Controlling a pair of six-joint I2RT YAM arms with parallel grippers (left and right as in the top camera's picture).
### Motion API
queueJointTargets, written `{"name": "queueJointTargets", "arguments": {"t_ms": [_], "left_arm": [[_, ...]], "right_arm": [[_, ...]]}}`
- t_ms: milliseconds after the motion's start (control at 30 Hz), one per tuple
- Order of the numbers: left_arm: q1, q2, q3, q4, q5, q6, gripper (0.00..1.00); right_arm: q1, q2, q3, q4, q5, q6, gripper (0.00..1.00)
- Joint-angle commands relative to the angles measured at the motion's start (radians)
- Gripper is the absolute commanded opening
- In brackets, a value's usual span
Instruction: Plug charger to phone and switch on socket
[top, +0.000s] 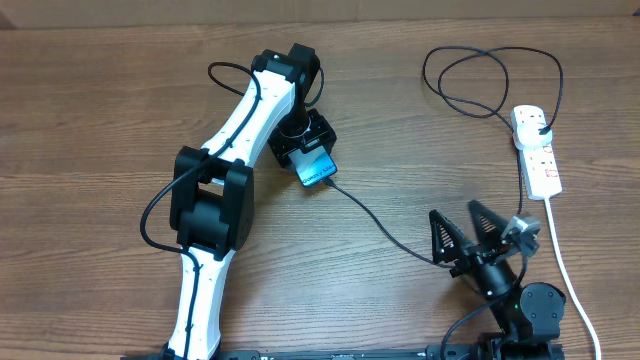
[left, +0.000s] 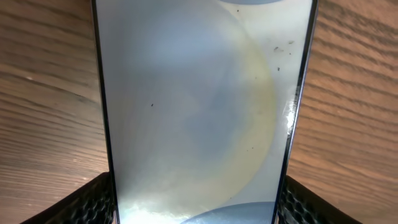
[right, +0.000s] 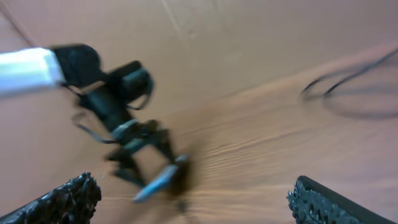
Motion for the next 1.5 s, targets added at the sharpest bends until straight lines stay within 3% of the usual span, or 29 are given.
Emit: {"name": "queueJointTargets", "arguments": {"t_ms": [0,200,467,667,900,1167,1467], "left_arm": [[0.006,-0.005,0.025,0.013,0.111,0.028,0.04],[0.015,-0.005,0.025,0.015,0.225,0.046,0.04],[0.040,-0.006,0.025,-0.009,0.359,0.053,0.04],[0.059,-0.031,0.047,-0.058,0.353,0.072,0.04],[0.060,-0.126,0.079,-0.062,0.228,0.061,0.04],[0.052,-0.167,0.080,-0.060,0.177,0.029,0.04],[0.051,-0.167,0.080,-0.058,0.173,-0.009,0.04]], "right_arm": [[0.005,-0.010,-0.010,0.009,-0.177,0.399,1.00],[0.005,-0.010,-0.010,0.009,-0.246,0.476,1.00],[0.005,-0.010,-0.010,0.005,-0.354,0.471,1.00],[0.005,-0.008,-0.010,0.002,-0.361,0.471,1.00],[0.052,0.071,-0.008,0.001,-0.355,0.472,0.99],[0.248,0.290,0.120,0.001,-0.106,0.412,0.99],[0.534,0.723,0.341,0.049,0.298,0.373,1.00]]}}
